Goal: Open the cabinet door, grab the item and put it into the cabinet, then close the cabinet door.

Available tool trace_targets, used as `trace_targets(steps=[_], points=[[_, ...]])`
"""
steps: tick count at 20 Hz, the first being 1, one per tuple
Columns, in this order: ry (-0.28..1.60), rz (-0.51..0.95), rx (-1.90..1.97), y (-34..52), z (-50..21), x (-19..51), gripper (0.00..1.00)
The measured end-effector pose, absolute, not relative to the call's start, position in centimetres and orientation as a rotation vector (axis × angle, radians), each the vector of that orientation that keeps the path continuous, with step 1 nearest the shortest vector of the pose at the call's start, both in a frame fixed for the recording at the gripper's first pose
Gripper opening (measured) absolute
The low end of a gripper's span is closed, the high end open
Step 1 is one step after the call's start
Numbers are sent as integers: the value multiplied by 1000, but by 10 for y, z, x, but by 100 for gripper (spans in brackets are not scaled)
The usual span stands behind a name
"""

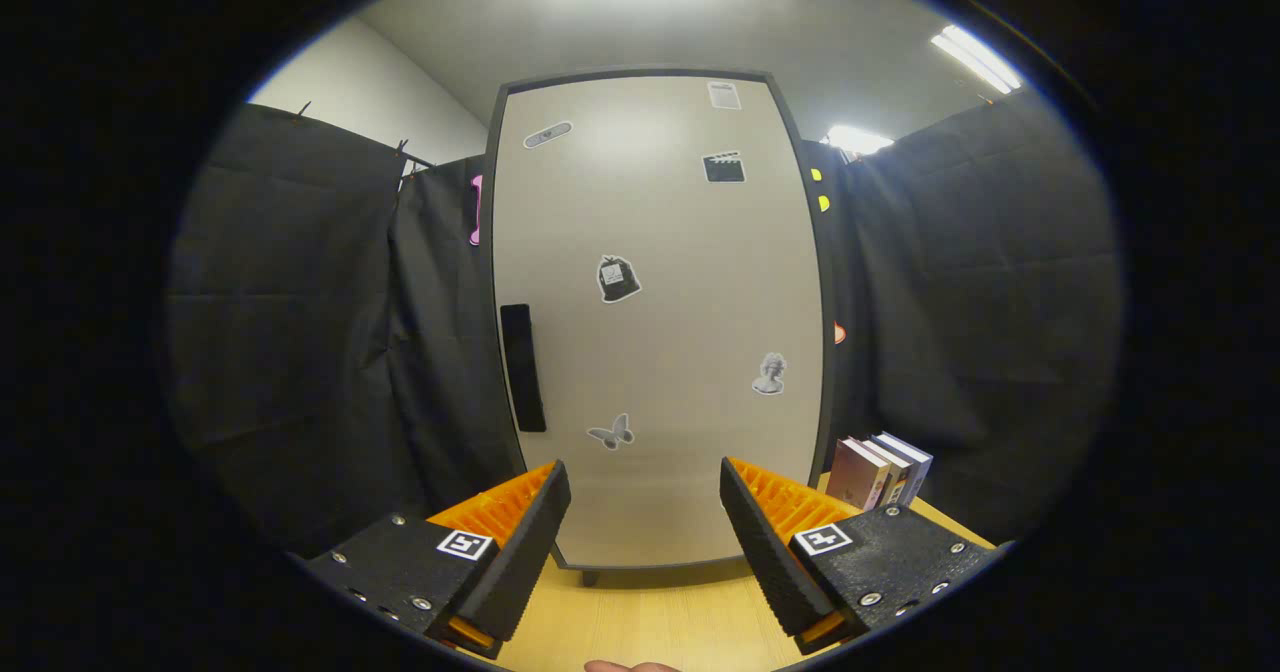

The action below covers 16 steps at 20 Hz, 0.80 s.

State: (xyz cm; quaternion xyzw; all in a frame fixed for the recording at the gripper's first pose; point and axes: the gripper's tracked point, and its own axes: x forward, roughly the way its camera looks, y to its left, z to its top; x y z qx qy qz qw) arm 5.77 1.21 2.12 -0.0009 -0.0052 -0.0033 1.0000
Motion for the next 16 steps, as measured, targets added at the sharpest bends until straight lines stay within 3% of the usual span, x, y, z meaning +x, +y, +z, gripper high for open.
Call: trace_targets(steps=[12, 14, 16], points=[[19, 64, -15, 103, 31, 170, 93], [38, 78, -21, 108, 26, 183, 90], [73, 60, -45, 101, 17, 192, 78]])
